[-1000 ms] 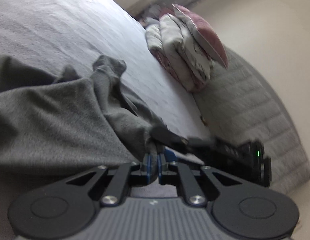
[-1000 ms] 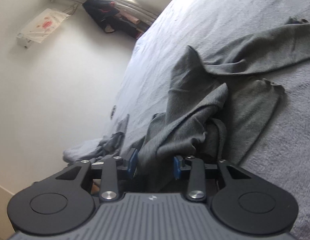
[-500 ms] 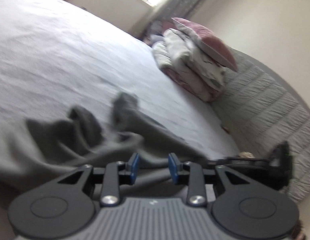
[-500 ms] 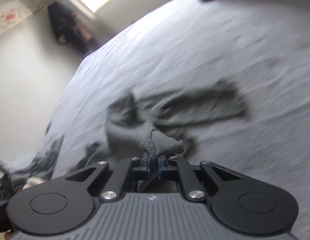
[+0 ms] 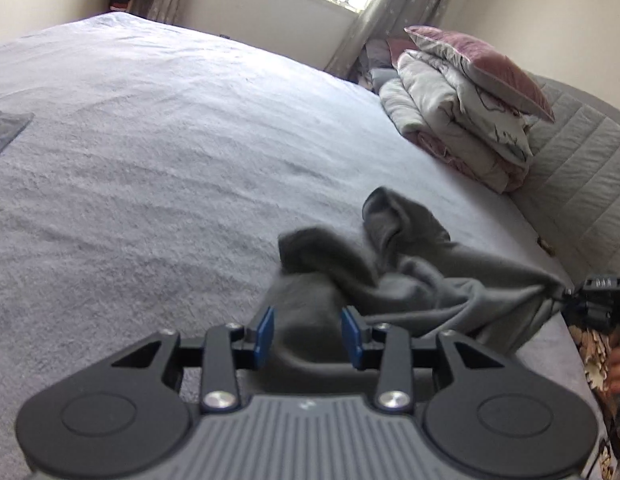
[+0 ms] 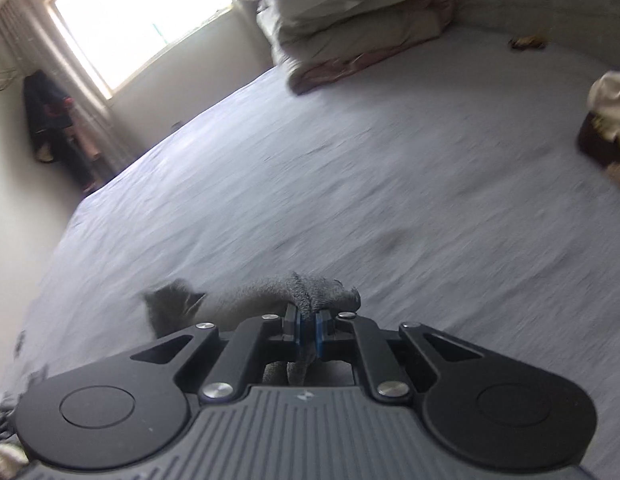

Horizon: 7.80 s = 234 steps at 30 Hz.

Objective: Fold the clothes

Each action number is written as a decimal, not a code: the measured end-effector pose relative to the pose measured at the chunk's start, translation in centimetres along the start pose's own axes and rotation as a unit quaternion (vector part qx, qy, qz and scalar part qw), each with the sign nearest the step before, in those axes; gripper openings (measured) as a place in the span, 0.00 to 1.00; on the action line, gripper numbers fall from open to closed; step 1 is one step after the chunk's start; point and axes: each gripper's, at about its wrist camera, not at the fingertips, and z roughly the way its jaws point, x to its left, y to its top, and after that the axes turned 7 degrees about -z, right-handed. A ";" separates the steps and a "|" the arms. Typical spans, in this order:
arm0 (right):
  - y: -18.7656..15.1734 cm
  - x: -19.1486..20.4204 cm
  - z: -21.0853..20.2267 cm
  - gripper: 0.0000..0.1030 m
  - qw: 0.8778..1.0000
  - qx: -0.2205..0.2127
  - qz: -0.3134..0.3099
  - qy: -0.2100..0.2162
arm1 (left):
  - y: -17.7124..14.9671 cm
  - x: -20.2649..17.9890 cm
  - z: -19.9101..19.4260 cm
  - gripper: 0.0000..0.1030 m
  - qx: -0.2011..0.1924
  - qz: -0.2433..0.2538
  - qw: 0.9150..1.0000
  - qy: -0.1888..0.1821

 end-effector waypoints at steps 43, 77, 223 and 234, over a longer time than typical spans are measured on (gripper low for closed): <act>0.5 0.0 3.0 0.10 0.999 0.032 -0.017 0.010 | 7.5 -0.4 5.2 0.03 -0.028 0.026 0.983 0.177; -1.6 17.9 9.8 0.40 0.977 0.087 -0.192 0.025 | 1.7 6.3 -0.5 0.03 0.003 -0.146 0.988 0.055; -1.0 -0.6 -2.6 0.39 0.993 0.044 -0.088 -0.060 | -6.5 -8.4 -2.7 0.38 0.183 0.105 0.970 -0.122; -3.8 -0.7 1.3 0.42 0.989 0.147 -0.025 0.007 | -3.5 -5.6 -1.1 0.43 0.152 0.033 0.984 -0.091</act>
